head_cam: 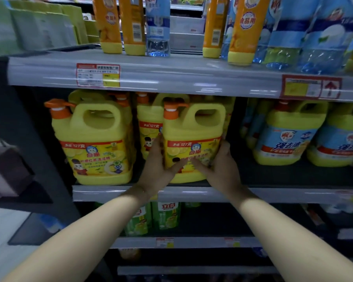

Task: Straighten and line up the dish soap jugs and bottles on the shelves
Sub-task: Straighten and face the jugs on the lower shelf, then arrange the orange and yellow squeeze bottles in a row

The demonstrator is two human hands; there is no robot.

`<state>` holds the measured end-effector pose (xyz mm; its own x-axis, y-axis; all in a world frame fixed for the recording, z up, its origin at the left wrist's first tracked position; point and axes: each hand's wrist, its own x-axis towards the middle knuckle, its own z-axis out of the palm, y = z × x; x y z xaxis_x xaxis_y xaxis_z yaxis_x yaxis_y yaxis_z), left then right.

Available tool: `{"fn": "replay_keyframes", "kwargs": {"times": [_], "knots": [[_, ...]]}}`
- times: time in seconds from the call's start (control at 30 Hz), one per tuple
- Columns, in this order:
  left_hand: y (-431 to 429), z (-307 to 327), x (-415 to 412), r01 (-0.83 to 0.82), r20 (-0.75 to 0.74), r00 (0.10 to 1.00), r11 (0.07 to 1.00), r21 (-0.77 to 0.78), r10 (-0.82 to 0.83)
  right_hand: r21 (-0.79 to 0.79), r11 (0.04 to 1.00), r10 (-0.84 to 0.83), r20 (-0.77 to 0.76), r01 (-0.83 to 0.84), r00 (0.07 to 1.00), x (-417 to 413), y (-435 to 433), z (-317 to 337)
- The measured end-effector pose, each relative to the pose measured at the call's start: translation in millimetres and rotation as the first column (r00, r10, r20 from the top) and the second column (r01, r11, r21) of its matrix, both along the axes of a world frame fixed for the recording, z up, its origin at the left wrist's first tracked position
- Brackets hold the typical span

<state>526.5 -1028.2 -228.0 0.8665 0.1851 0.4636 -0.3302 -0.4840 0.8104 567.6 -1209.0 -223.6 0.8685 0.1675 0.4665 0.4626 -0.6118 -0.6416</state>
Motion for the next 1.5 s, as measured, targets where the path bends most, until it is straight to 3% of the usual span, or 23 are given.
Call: {"fn": "replay_keyframes", "kwargs": {"times": [0.17,0.27,0.4,0.63,0.73,0.83,0.93,1.03,1.17,1.33,1.5], "knots": [[30.9,-7.8,-14.7,-0.339,0.356,0.899,0.920,0.197,0.255,-0.050,0.997,0.064,0.053,-0.061,0.997,-5.7,38.8,-8.8],[37.2,-2.3,-19.7,-0.449,0.501,0.842,0.776,0.443,0.200,-0.062,0.994,0.096,0.066,-0.092,0.993,-9.5,57.1,-10.0],[42.8,-6.8,-17.9,-0.421,0.418,0.900,0.499,0.757,0.125,-0.060,0.987,0.153,0.087,-0.148,0.984,-12.5,68.4,-10.8],[47.8,-17.2,-6.5,-0.387,0.336,0.921,0.352,0.852,0.198,-0.126,0.968,0.223,0.049,-0.216,0.974,-9.3,55.6,-5.8],[38.1,-14.7,-8.7,-0.395,0.331,0.915,0.351,0.849,0.230,-0.199,0.941,0.276,-0.022,-0.275,0.961,-8.4,45.1,-1.1],[34.0,-9.3,-16.3,-0.416,0.384,0.909,0.386,0.823,0.161,-0.328,0.899,0.262,-0.126,-0.290,0.957,-9.7,33.3,12.4],[30.7,5.1,-20.0,-0.378,0.423,0.906,0.408,0.831,-0.021,-0.541,0.808,0.234,-0.067,-0.233,0.970,-14.9,22.0,33.3],[14.6,33.6,-25.2,-0.283,0.343,0.936,0.403,0.870,-0.084,-0.684,0.709,0.225,-0.014,-0.173,0.974,-25.5,14.5,58.5],[-2.9,91.5,-40.0,-0.263,0.301,0.953,0.424,0.867,-0.023,-0.690,0.712,0.232,0.058,-0.129,0.971,-46.2,-0.3,103.7],[-9.9,174.3,-54.4,-0.221,0.368,0.921,0.604,0.766,-0.129,-0.551,0.830,0.288,0.289,-0.087,0.913,-66.7,-15.5,177.9],[-17.7,239.6,-51.1,-0.239,0.423,0.897,0.662,0.711,-0.130,-0.478,0.877,0.267,0.385,-0.056,0.883,-68.8,-25.4,231.2]]}}
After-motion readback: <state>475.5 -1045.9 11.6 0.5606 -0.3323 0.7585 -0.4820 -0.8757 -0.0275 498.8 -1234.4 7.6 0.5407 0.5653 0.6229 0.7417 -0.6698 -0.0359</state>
